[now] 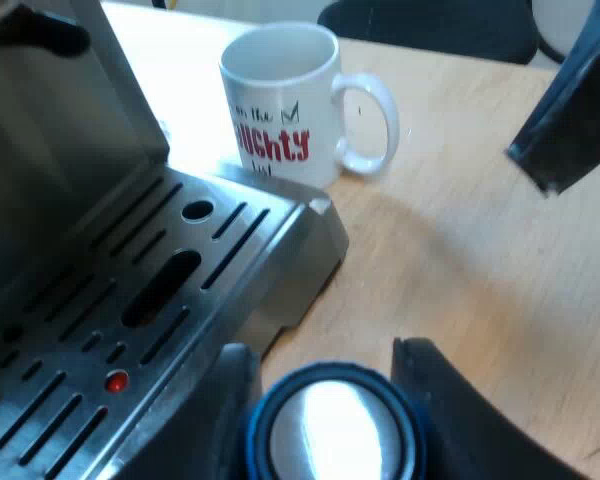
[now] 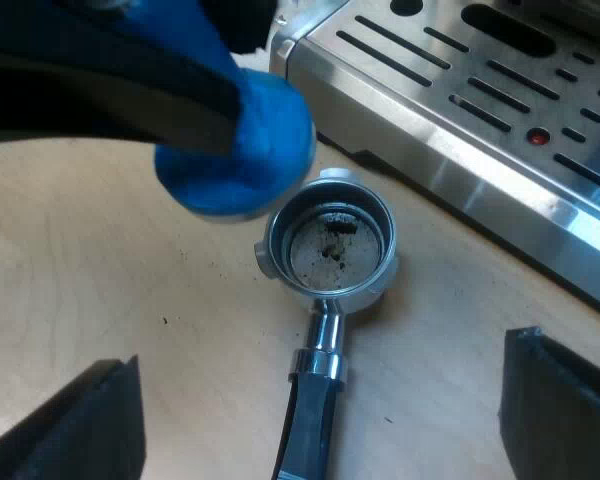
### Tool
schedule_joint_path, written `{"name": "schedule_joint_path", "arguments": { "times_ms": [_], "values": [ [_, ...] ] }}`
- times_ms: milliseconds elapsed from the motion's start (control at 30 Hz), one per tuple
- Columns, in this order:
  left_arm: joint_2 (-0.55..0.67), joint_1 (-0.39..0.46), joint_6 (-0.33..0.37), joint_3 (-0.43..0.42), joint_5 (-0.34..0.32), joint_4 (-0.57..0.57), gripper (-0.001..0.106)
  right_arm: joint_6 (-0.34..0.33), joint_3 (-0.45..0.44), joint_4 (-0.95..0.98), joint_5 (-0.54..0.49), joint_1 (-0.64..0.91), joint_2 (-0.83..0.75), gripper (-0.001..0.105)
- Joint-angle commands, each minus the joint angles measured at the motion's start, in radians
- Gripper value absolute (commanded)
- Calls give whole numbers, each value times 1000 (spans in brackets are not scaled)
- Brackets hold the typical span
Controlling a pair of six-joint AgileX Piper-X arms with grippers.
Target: Grind coffee beans and then tamp
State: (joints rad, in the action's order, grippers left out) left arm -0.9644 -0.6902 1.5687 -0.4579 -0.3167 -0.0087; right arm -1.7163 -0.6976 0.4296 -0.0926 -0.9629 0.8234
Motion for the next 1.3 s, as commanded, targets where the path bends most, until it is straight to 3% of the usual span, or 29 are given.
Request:
{"name": "schedule_joint_path", "arguments": {
  "times_ms": [33,333,967,1300],
  "values": [
    [-33,-5,-25,-24,10,-19,1,-7,-6,-7,6,4,-6,74],
    [-123,-5,-94,-30,10,-19,1,-7,-6,-7,6,4,-6,74],
    [-228,-5,-108,-30,10,-87,1,-7,-6,-5,6,4,-6,74],
    [-232,-5,-108,-30,59,-87,1,-7,-6,2,6,4,-6,74]
  ]
}}
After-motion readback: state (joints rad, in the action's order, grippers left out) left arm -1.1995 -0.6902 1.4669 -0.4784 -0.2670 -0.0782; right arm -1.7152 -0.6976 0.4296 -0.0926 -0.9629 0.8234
